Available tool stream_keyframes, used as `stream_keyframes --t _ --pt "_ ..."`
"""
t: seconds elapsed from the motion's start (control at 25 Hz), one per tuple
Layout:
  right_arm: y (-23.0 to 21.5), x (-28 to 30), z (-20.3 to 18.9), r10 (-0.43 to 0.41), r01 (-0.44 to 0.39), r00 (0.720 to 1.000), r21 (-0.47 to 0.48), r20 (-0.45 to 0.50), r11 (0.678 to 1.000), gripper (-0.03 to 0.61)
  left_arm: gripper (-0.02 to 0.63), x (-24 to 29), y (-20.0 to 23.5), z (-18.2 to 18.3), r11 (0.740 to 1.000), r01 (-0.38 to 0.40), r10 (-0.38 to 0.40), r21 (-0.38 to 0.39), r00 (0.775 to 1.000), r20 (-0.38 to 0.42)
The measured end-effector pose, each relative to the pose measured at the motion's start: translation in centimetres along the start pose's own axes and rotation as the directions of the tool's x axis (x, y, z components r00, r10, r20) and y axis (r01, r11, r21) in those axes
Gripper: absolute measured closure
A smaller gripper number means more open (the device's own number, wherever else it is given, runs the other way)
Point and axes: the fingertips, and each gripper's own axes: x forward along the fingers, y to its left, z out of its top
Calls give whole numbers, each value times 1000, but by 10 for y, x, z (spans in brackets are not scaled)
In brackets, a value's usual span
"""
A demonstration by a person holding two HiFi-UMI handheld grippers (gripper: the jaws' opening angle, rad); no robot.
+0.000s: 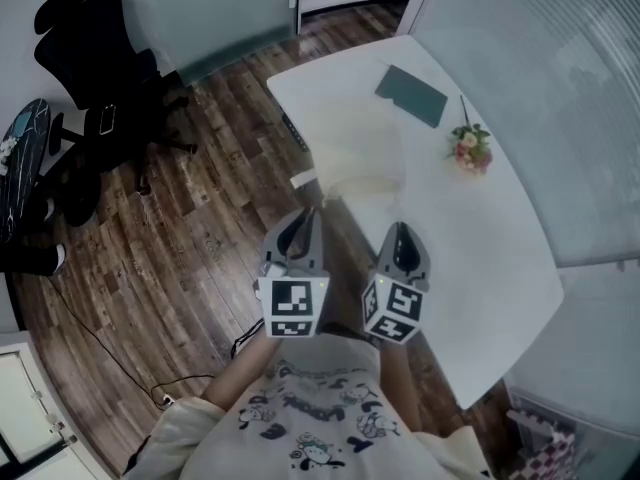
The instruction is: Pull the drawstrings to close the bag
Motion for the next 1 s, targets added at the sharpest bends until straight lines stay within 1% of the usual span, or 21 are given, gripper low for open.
stream_keyframes --t 0.16,0.44,0.52,0.64,0.84,0.88,0.92,0.96,1.0 --pt "-4 19 -14 -38 39 998 13 -52 999 563 571 21 5 -12 999 36 -36 0 998 -44" --pt "-13 39 -36 -70 76 987 32 -147 997 563 571 46 17 -28 998 43 -46 -38 993 -108" --pt "-18 44 -43 -74 81 982 34 -175 996 563 571 52 19 -36 998 29 -35 -48 991 -129" --pt "-28 57 -56 -90 95 971 12 -222 995 563 571 62 27 -45 998 -16 6 -63 988 -157" --pt "-47 89 -71 -75 79 954 3 -292 997 560 571 80 32 -54 997 -56 45 -50 980 -194" --pt "-50 98 -73 -67 72 950 3 -304 997 552 571 85 32 -57 997 -60 48 -51 977 -206" --pt "-53 106 -76 -58 63 947 4 -317 998 512 571 90 32 -60 997 -63 50 -52 974 -219" --pt "-56 113 -78 -50 55 943 6 -329 998 418 571 94 31 -63 996 -67 52 -55 971 -231" --pt "-59 120 -80 -46 51 940 6 -339 999 411 571 98 31 -66 996 -71 55 -58 969 -242"
